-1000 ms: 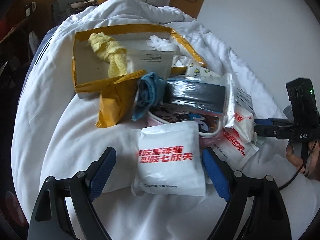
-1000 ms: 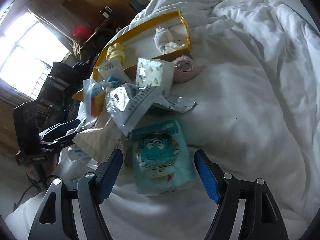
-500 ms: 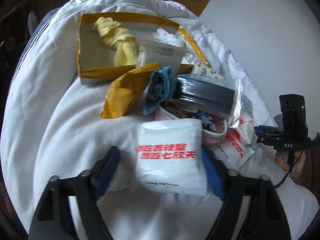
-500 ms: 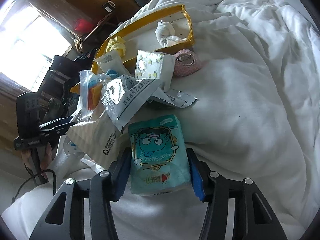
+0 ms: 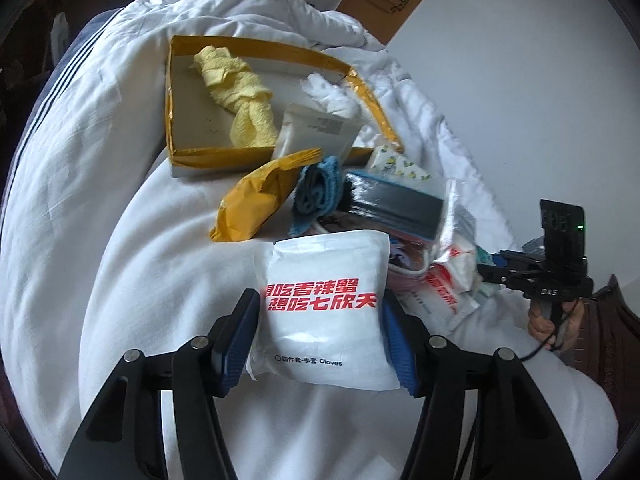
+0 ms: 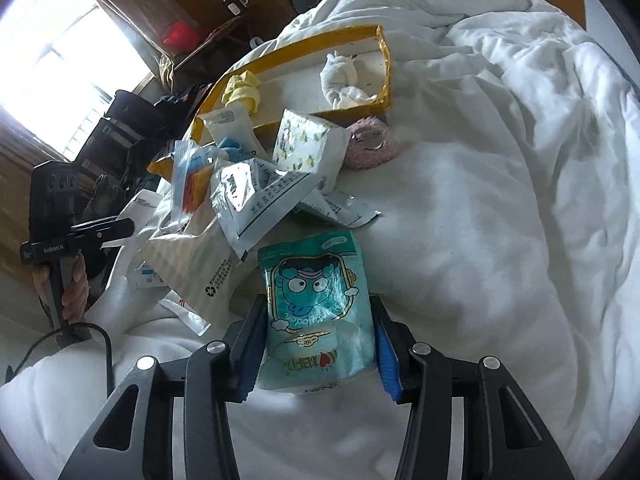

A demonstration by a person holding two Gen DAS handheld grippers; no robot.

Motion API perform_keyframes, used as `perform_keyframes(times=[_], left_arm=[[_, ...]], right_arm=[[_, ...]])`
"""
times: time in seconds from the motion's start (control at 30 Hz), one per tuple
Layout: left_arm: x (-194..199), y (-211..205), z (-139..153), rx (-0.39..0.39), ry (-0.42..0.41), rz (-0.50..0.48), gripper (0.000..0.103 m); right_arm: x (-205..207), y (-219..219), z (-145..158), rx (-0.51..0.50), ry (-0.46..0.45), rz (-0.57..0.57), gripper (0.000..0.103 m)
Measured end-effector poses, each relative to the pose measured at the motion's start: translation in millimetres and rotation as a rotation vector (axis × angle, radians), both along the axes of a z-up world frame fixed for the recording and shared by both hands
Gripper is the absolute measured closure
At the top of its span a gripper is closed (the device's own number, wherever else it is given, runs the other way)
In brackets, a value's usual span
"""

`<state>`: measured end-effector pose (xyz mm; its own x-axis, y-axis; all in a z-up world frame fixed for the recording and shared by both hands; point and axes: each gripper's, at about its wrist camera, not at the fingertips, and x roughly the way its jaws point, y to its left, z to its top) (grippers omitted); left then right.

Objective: Organize soft objects
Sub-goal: 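Place the white pouch in the box with the left gripper while the right places the teal pack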

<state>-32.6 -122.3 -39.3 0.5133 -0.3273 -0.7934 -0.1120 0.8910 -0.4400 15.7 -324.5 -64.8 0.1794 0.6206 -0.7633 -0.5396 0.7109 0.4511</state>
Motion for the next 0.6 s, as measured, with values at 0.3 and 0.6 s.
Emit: perform_keyframes(times=[0.3,0.6], left_arm=[[-4.4,-0.7,11.3,-0.059,-0.05,-0.013,0.044],[16.7,14.1,43.5,-0.047,-0.103,0.068,0.044]], right_arm=[[-3.7,-12.2,28.2,0.002,-0.068,0.042,0.052],[-7.5,10.9,87.9,0.044,-0.206,0.012,0.052]])
